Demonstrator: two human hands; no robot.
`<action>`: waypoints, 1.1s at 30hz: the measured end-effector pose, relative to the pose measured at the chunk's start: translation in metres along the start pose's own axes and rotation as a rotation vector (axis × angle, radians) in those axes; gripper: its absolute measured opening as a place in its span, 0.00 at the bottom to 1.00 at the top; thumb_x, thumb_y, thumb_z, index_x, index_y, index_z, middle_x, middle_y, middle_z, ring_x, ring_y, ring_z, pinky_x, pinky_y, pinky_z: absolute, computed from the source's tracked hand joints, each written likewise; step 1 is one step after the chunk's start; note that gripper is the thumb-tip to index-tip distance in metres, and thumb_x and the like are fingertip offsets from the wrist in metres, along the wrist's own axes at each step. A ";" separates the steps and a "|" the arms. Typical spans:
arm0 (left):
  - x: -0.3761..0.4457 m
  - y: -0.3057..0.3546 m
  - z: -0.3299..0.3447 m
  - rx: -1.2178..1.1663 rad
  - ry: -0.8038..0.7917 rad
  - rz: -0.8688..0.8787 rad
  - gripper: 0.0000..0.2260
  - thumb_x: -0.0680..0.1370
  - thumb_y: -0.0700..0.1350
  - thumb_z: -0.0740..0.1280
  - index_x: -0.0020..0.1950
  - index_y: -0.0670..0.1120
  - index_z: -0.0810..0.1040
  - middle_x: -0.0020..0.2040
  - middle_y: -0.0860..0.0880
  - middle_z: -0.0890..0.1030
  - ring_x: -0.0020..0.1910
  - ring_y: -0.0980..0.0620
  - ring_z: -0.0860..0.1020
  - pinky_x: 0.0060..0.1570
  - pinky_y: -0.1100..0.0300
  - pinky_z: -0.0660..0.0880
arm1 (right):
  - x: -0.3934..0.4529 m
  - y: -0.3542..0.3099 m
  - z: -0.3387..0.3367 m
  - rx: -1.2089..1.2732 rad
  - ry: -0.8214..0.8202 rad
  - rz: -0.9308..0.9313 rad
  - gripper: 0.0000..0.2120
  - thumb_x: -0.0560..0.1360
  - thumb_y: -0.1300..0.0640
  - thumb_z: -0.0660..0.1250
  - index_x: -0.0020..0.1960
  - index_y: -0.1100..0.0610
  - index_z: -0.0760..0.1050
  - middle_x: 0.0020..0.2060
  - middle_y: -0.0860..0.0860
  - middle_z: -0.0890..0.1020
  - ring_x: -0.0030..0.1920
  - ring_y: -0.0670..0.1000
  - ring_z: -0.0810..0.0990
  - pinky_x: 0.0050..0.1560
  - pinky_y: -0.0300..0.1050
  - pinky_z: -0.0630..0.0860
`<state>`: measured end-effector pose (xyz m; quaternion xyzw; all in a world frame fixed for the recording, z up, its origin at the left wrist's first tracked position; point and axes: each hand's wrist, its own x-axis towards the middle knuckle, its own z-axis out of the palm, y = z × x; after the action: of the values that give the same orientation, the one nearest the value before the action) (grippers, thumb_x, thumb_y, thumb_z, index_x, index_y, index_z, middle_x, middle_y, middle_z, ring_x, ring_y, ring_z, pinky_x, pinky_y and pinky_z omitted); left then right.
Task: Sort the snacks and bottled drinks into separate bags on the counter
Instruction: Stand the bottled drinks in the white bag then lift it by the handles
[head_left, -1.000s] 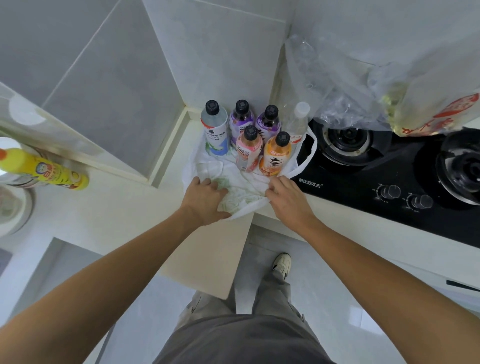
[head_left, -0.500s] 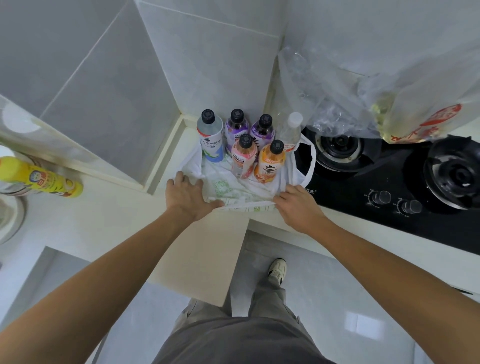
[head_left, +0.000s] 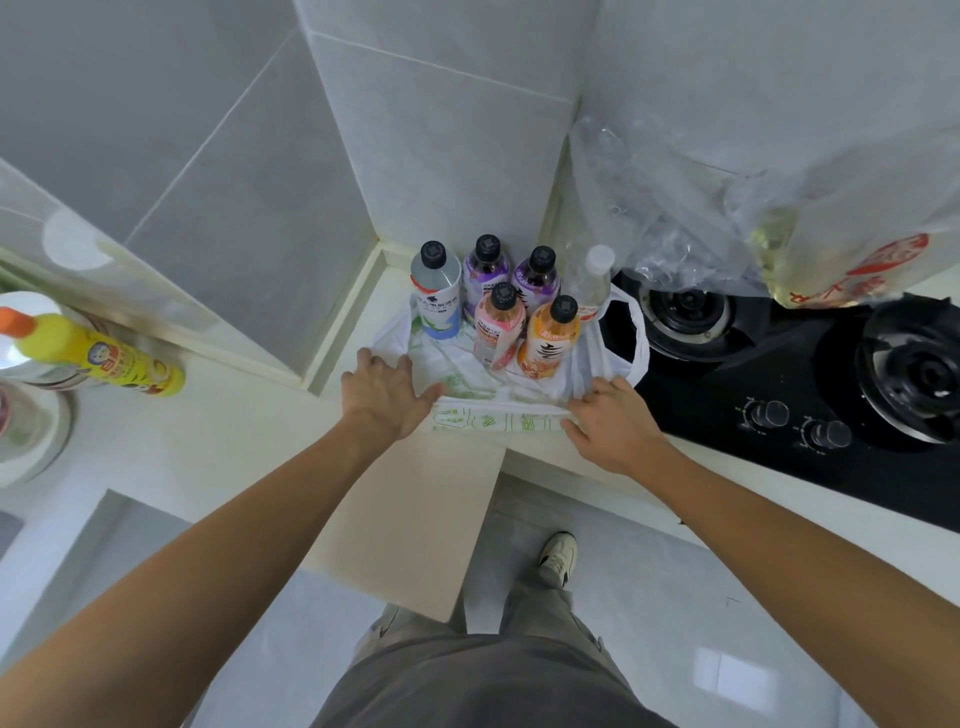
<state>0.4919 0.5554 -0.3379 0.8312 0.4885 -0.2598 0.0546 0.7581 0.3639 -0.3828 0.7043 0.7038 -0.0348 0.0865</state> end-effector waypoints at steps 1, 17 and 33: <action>0.000 -0.001 0.000 0.000 -0.004 0.003 0.33 0.81 0.70 0.46 0.70 0.48 0.70 0.61 0.40 0.79 0.70 0.41 0.65 0.55 0.46 0.72 | 0.001 -0.003 -0.002 0.005 0.003 0.000 0.26 0.80 0.42 0.50 0.52 0.55 0.84 0.36 0.51 0.84 0.48 0.56 0.80 0.54 0.54 0.71; 0.003 -0.028 0.001 0.043 -0.072 -0.024 0.30 0.77 0.54 0.71 0.74 0.45 0.66 0.56 0.49 0.80 0.56 0.47 0.82 0.42 0.57 0.72 | 0.015 -0.051 -0.012 0.044 0.047 -0.006 0.24 0.81 0.45 0.49 0.49 0.56 0.80 0.40 0.52 0.82 0.45 0.57 0.80 0.58 0.55 0.73; -0.012 -0.043 0.018 -0.299 0.130 0.009 0.24 0.79 0.60 0.67 0.66 0.43 0.70 0.57 0.43 0.81 0.54 0.41 0.81 0.43 0.53 0.73 | -0.020 -0.047 -0.026 0.053 -0.103 0.151 0.19 0.80 0.47 0.61 0.65 0.56 0.78 0.54 0.55 0.83 0.59 0.58 0.78 0.76 0.55 0.63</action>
<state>0.4441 0.5619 -0.3400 0.8311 0.5204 -0.1297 0.1470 0.7092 0.3484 -0.3567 0.7546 0.6422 -0.0831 0.1065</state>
